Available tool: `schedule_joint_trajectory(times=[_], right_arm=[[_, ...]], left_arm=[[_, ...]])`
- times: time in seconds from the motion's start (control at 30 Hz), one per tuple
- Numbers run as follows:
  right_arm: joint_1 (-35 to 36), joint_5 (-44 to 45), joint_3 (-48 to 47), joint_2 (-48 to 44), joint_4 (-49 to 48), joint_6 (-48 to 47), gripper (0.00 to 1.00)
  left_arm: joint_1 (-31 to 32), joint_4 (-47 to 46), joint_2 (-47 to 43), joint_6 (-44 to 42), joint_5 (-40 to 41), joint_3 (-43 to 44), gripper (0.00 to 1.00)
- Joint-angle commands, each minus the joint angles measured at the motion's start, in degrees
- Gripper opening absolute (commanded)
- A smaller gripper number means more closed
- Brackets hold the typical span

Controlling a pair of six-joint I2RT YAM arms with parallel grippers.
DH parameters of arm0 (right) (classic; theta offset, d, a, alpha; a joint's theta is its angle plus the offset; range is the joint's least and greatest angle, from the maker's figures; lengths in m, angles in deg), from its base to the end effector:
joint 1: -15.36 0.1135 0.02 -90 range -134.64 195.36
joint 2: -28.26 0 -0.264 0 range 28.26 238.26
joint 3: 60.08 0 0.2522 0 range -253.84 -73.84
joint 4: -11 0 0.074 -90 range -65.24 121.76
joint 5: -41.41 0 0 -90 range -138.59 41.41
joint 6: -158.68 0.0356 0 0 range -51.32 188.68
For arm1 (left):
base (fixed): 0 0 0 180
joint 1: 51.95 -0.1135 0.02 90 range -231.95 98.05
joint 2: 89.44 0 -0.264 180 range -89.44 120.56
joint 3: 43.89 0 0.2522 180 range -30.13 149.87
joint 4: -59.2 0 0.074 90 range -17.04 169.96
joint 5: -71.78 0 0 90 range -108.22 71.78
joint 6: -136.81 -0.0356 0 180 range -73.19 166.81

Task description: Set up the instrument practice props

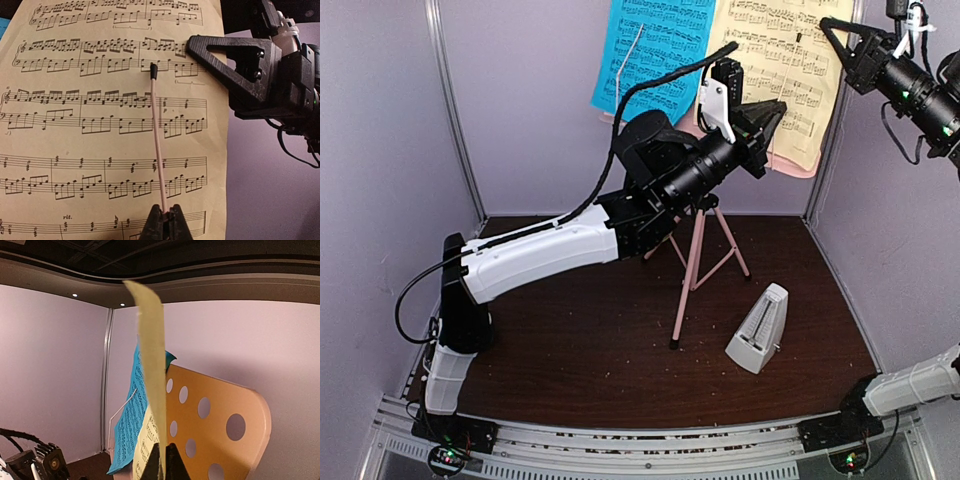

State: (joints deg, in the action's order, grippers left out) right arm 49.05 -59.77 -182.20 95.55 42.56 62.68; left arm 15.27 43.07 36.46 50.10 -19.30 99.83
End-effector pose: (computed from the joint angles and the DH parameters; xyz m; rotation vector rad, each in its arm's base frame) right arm 0.1321 0.0964 0.6062 -0.5639 1.0473 0.5394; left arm 0.1952 -0.4666 0.4657 0.5658 0.8719 -1.1350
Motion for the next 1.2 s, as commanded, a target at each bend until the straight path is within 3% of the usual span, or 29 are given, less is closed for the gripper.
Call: schedule_joint_trajectory(times=[0.0,0.17,0.37,0.6,0.73,0.9,0.97,1.03,1.17], right_arm=[[-0.47,-1.16,0.23,-0.47,0.75,0.11,0.03],[-0.47,1.76,0.43,-0.95,1.18,-0.46,0.25],[-0.52,4.19,1.06,-1.77,1.12,-1.29,0.29],[-0.56,6.66,1.8,-2.75,0.59,-1.51,0.4],[-0.55,7.29,2.07,-3.27,0.4,-1.5,0.45],[-0.56,7.94,0.88,-3.73,0.59,-0.57,0.68],[-0.51,8.43,0.52,-3.99,0.97,0.58,0.81],[-0.54,8.83,0.31,-4.62,1.39,2.15,0.95],[-0.51,7.99,-1.05,-5.43,4.34,4.83,1.0]], left_arm=[[0.45,-3.55,-1.56,-1.57,-2.0,1.48,0.0],[0.37,-3.2,-1.17,-1.8,-1.84,1.97,0.0],[0.36,-3.19,-0.93,-1.64,-1.22,2.24,0.01],[0.45,-2.92,-0.97,-1.44,-0.57,2.3,0.47],[0.45,-2.52,-1.64,-1.93,-0.74,2.01,0.57],[0.92,-1.23,-4.3,-3.97,-0.99,-0.36,0.83],[1.19,-1.83,-7.18,-4.21,0.12,-4.52,0.93],[1.24,-4.4,-11.33,-3.98,0.82,-11.63,0.98],[1.16,-4.45,-19.14,-5.14,3.98,-23.92,0.98]])
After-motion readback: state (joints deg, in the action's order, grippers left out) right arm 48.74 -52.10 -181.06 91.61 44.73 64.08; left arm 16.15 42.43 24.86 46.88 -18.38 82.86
